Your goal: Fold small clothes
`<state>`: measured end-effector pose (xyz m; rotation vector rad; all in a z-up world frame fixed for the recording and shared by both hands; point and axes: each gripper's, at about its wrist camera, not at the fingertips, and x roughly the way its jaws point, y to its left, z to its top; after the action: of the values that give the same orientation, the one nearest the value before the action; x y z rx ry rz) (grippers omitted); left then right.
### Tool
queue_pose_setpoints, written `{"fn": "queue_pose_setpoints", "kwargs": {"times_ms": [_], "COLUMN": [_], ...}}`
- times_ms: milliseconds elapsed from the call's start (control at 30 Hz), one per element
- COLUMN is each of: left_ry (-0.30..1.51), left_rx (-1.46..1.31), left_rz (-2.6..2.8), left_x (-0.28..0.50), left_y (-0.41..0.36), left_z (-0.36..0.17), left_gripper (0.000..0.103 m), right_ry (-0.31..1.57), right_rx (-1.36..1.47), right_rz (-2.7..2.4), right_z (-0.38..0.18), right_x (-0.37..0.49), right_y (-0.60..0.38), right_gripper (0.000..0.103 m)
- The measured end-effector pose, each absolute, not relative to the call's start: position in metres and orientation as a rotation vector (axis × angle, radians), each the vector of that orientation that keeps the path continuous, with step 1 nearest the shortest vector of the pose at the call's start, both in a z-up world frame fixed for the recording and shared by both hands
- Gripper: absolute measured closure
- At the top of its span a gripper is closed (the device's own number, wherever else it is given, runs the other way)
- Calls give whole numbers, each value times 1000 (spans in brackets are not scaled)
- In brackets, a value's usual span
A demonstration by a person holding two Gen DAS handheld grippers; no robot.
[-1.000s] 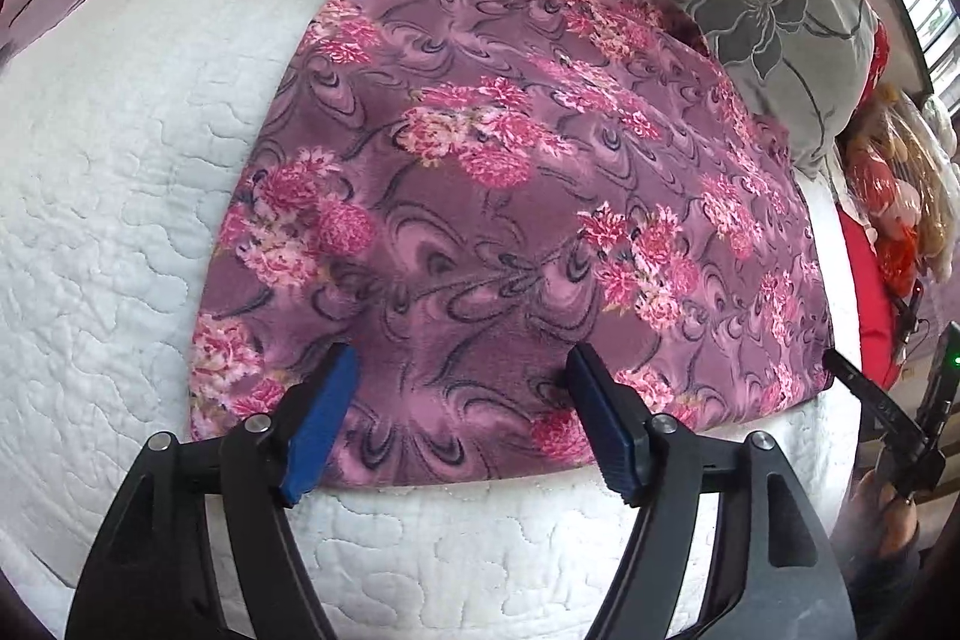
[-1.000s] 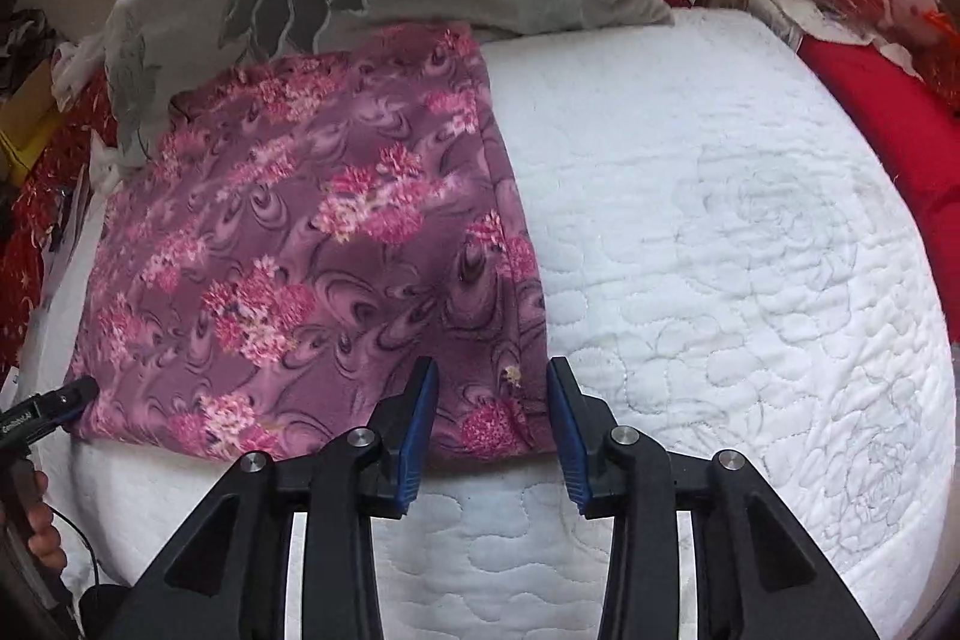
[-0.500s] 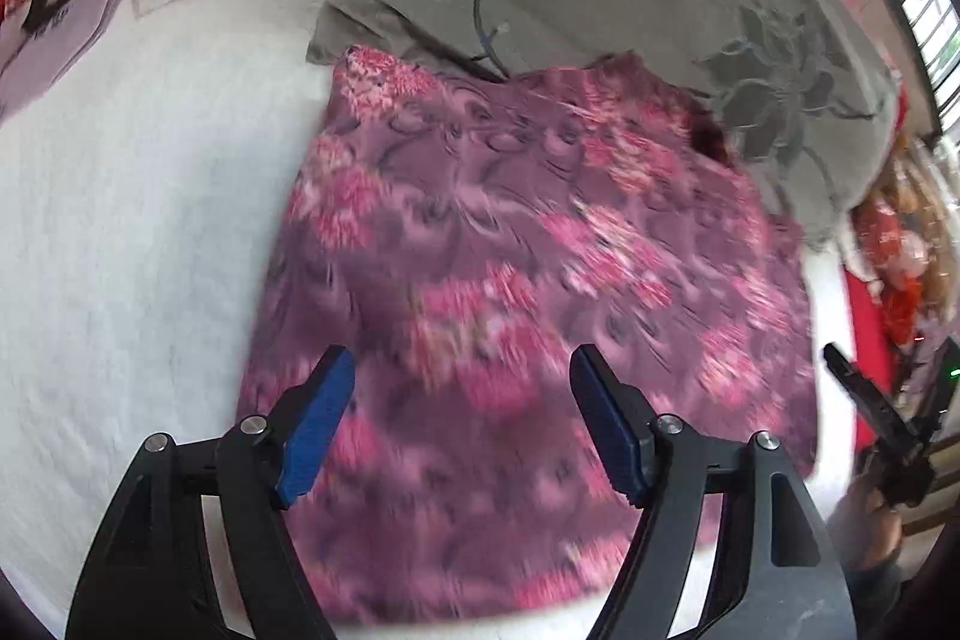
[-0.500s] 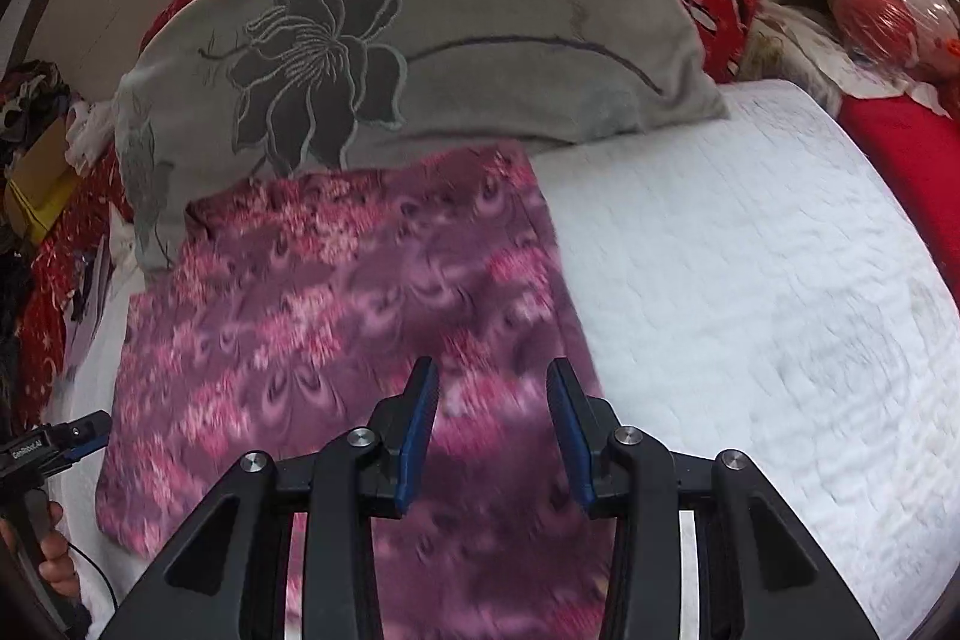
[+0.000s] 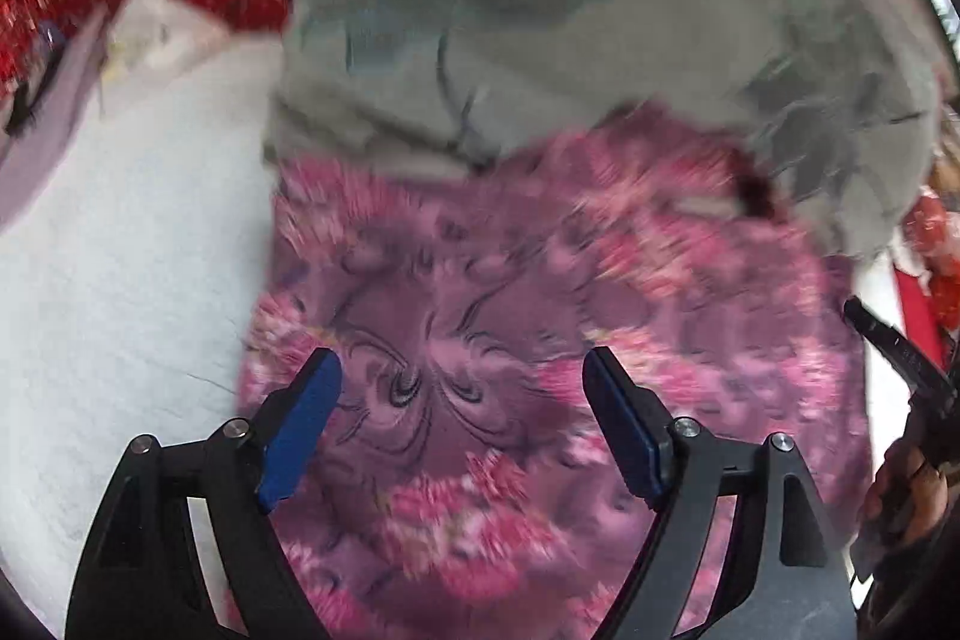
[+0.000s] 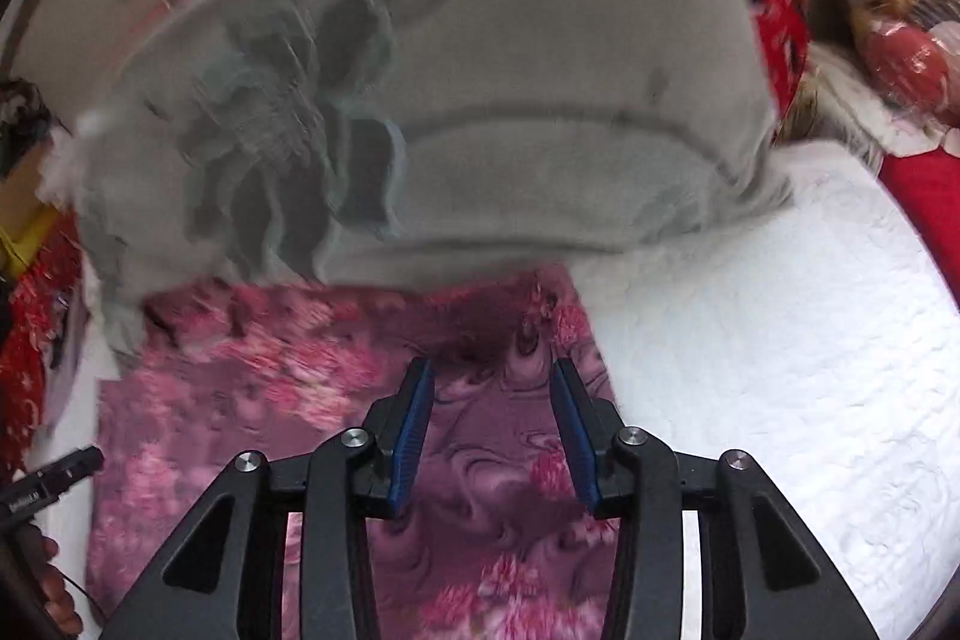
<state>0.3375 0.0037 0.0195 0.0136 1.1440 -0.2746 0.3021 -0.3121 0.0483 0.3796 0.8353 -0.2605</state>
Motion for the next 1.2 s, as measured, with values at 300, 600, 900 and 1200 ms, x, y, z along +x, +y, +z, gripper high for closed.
{"fn": "queue_pose_setpoints", "kwargs": {"times_ms": [300,600,900,1200], "left_ry": [1074,1048,1158,1261], "left_rx": [47,88,15,-171], "left_rz": [-320,-328,-333,-309], "left_x": [310,271,283,319], "left_y": [16,12,45,120], "left_z": [30,38,35,36], "left_gripper": [18,17,17,17], "right_ry": [763,802,858,949], "right_rx": [399,506,409,75], "right_rz": [-254,-280,-299,215], "right_z": [63,61,80,66], "right_x": [269,223,220,194], "right_y": [-308,-302,-237,-53], "right_gripper": [55,47,38,38]}}
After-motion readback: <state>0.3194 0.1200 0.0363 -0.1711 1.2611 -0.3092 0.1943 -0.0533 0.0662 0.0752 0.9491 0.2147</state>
